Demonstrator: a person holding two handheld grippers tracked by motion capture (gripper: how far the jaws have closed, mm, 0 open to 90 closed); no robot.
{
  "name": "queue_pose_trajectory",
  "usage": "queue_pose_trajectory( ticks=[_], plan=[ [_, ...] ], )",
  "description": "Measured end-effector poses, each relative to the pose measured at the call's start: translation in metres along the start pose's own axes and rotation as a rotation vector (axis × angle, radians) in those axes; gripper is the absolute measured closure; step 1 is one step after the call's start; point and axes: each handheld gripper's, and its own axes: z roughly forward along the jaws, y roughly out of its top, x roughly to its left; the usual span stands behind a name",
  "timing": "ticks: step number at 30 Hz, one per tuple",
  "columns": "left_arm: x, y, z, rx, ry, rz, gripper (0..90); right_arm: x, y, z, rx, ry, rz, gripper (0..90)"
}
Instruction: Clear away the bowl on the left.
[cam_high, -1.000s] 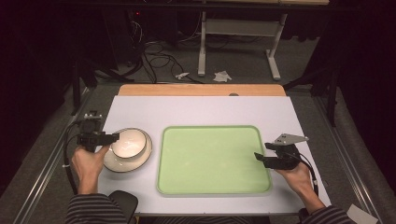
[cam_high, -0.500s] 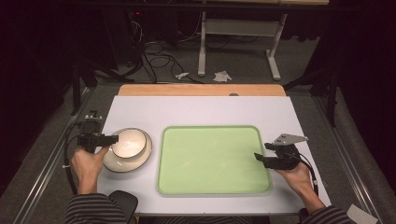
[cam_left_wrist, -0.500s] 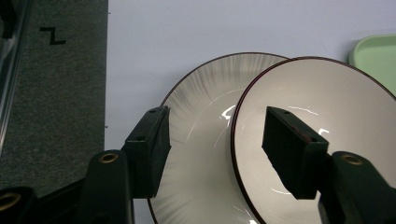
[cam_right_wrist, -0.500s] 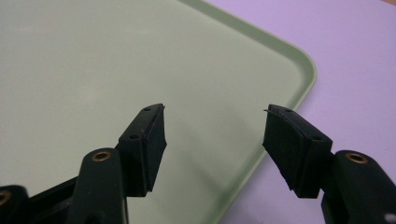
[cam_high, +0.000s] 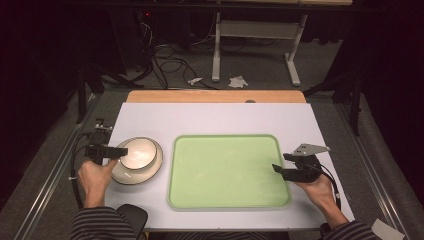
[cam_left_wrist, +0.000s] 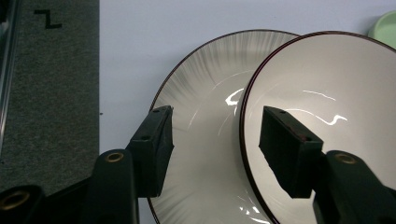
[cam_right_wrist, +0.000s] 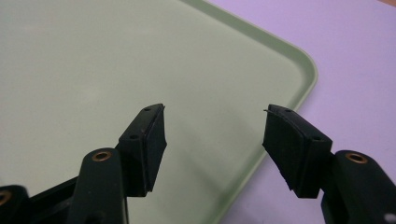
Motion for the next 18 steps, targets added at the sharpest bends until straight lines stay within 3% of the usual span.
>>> queue_pose_trajectory(
  ticks=[7, 11, 18],
  plan=[
    [0.003, -0.004, 0.007, 0.039, 0.008, -0.002, 47.2, 0.001, 0.0, 0.002, 0.011, 0.002, -0.012, 40.5],
    [0.002, -0.005, 0.009, 0.054, -0.003, -0.021, 51.2, 0.001, 0.0, 0.002, 0.01, 0.002, -0.014, 40.5],
    [-0.002, -0.008, 0.013, 0.077, -0.009, -0.015, 59.3, 0.002, 0.0, 0.003, 0.017, 0.005, -0.01, 40.5]
  ],
)
